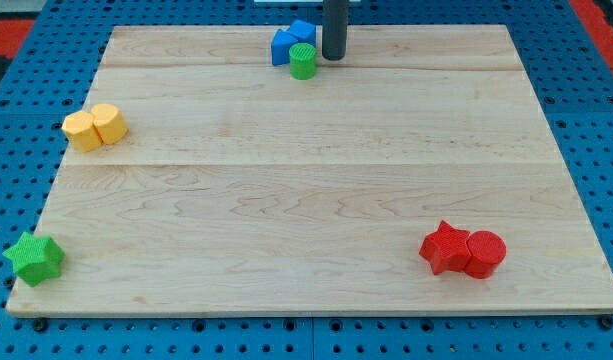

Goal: Push the green circle to the center left side of the board

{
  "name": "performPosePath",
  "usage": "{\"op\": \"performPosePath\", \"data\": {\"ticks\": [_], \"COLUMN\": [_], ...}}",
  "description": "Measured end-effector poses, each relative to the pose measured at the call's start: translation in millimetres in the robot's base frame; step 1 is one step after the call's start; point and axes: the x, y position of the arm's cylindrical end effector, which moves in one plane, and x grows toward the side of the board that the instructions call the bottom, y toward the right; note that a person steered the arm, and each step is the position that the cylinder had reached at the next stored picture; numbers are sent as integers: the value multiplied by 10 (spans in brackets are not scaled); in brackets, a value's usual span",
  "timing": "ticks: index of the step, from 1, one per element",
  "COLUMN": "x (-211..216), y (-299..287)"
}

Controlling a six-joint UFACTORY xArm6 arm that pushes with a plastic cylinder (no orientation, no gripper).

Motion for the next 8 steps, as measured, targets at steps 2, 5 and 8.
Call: {"op": "performPosePath", "data": {"ticks": [2,5,8], "x": [387,391,1776], "y": [-735,-190,-454]}}
